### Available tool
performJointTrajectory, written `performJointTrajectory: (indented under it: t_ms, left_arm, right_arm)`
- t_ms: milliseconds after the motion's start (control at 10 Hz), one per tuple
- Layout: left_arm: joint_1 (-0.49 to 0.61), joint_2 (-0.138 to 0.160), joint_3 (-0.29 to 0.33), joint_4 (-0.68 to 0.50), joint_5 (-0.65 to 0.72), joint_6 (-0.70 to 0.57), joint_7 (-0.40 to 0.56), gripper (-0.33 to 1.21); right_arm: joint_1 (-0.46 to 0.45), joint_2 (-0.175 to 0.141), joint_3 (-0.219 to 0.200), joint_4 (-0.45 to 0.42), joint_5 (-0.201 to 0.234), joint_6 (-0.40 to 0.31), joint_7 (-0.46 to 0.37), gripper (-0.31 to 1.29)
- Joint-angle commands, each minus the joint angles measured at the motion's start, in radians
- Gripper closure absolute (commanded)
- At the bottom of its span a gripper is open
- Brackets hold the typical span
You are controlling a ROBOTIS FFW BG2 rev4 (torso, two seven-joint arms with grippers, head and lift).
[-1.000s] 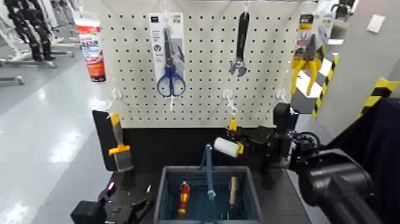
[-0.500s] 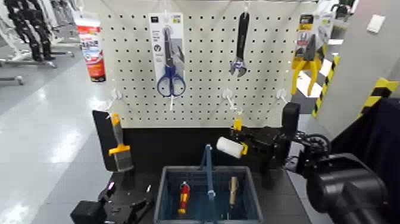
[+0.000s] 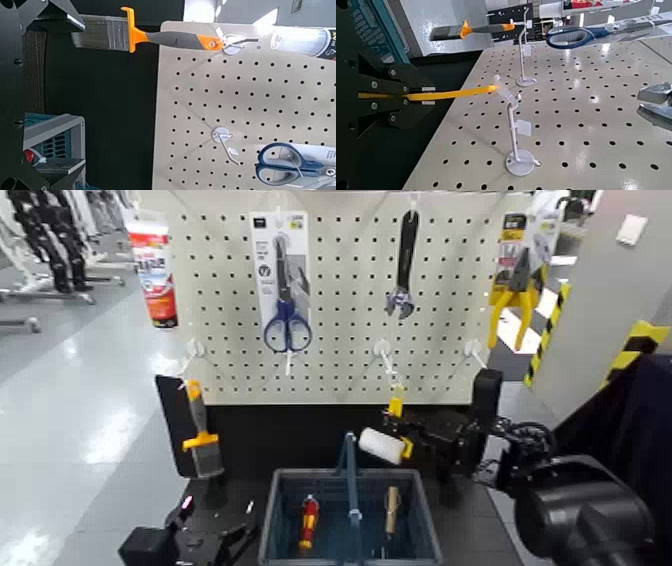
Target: Put the yellow roller into the crate.
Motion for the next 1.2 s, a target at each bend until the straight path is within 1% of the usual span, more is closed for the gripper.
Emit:
performJointTrajectory:
  t_ms: [100, 400, 500, 600, 800, 900, 1000, 1200]
  left_arm:
    - [0.000, 0.000, 0.000, 0.001, 0.002, 0.000, 0.000, 0.12]
    - [-0.003, 0.000, -0.002, 0.006, 0.002, 0.000, 0.000, 0.12]
    - [-0.004, 0.002, -0.003, 0.008, 0.002, 0.000, 0.000, 0.12]
    - [-0.004, 0.002, -0.005, 0.009, 0.002, 0.000, 0.000, 0.12]
    - [-0.006, 0.002, -0.005, 0.011, 0.003, 0.000, -0.002, 0.12]
    - [-0.006, 0.002, -0.005, 0.012, 0.003, 0.000, -0.002, 0.12]
    - [-0.006, 0.002, -0.005, 0.012, 0.003, -0.002, -0.002, 0.12]
    - [-0.004, 0.002, -0.005, 0.011, 0.003, -0.002, -0.003, 0.12]
  right_arm:
    - [0.007, -0.002, -0.002, -0.043, -0.002, 0.010, 0.004, 1.24]
    - [0.053, 0.008, -0.033, -0.130, 0.000, 0.039, 0.007, 1.24]
    - [0.073, 0.011, -0.051, -0.176, 0.006, 0.060, 0.008, 1.25]
    - [0.100, 0.015, -0.079, -0.227, 0.008, 0.085, 0.007, 1.25]
    - [0.159, 0.021, -0.129, -0.322, 0.021, 0.162, 0.024, 1.25]
    - [0.186, 0.026, -0.148, -0.351, 0.024, 0.189, 0.025, 1.25]
    - [0.211, 0.031, -0.159, -0.367, 0.026, 0.211, 0.028, 1.28]
    - [0.240, 0.041, -0.157, -0.360, 0.024, 0.223, 0.027, 1.28]
